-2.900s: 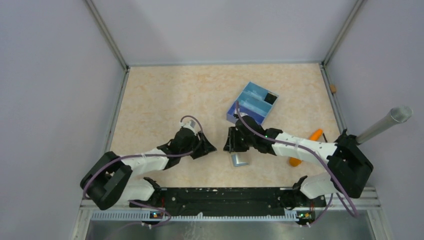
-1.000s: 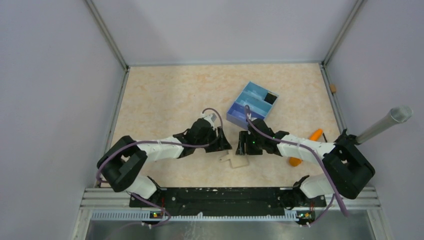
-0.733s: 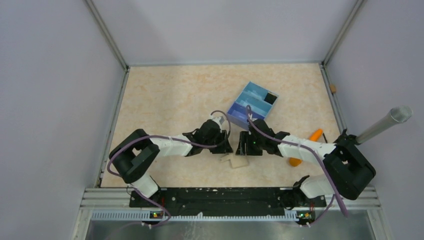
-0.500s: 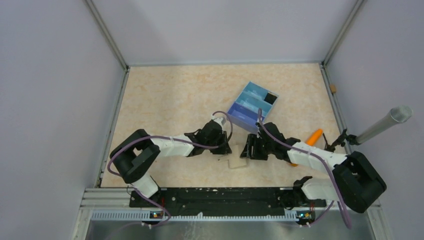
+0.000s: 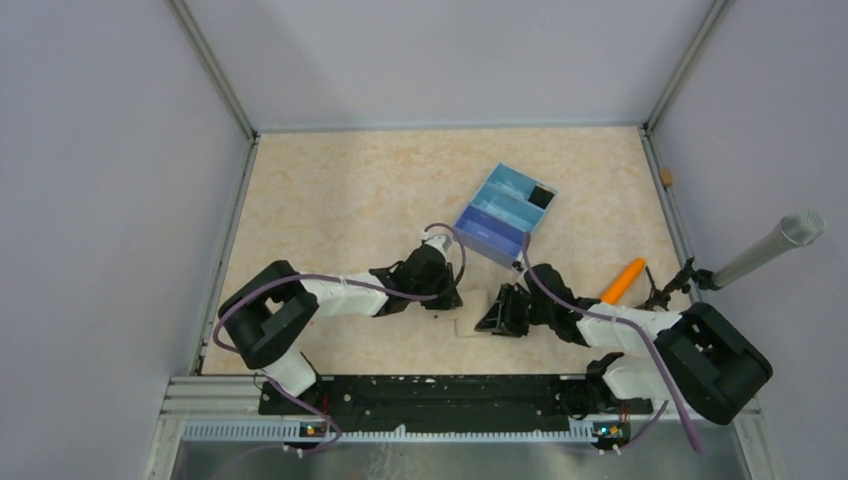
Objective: Put the credit cards into the card holder
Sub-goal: Turn over the card holder at the center of the board.
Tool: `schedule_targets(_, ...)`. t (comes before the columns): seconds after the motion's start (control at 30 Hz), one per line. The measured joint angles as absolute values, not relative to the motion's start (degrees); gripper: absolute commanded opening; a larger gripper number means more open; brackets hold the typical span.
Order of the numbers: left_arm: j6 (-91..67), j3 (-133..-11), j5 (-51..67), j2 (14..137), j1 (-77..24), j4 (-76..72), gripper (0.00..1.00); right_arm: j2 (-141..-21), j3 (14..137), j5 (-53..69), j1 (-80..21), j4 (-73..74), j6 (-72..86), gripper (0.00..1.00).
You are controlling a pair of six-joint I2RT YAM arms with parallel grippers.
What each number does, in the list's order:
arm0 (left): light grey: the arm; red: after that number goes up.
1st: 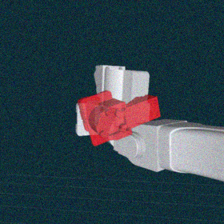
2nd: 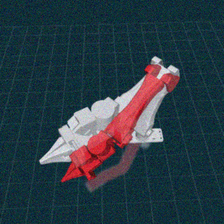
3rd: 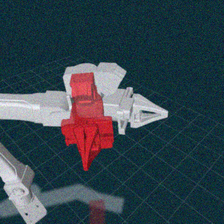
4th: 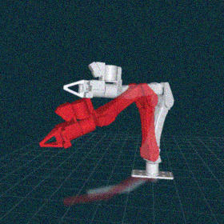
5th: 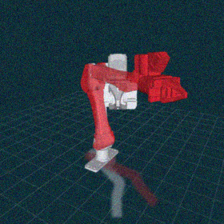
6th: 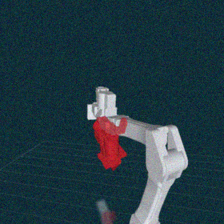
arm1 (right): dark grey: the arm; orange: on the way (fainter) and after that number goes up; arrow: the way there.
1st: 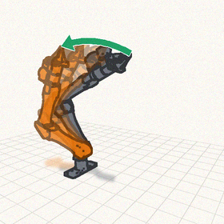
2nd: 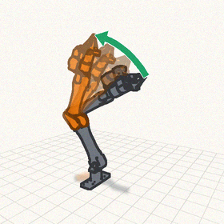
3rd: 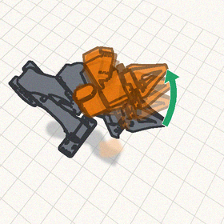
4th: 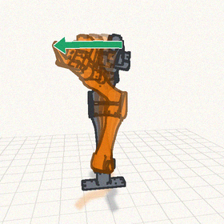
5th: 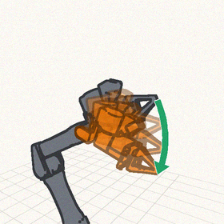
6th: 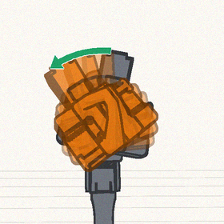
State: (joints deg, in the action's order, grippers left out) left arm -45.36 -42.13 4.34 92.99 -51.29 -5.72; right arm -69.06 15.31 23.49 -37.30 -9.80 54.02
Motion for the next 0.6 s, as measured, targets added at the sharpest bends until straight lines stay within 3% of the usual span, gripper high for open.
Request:
schedule_targets(0.1, -46.06, -41.01, 3.55, 92.18, -51.42, -6.46, 0.23, -70.98, 15.31, 23.27, -37.87, -11.40, 55.13, 0.00)
schedule_targets(0.27, -47.40, -39.31, 0.25, 88.88, -51.42, -4.14, 0.55, -68.66, 17.26, 20.49, -38.61, -9.87, 53.87, 0.00)
schedule_targets(0.33, -48.05, -39.42, -1.76, 86.24, -51.42, -0.62, 0.63, -67.07, 20.16, 17.19, -38.63, -5.23, 51.33, 0.00)
schedule_targets(0.6, -49.50, -51.42, -10.26, 74.00, -51.31, 11.20, 0.79, -66.06, 39.62, 0.32, -43.62, 11.35, 37.93, 0.00)
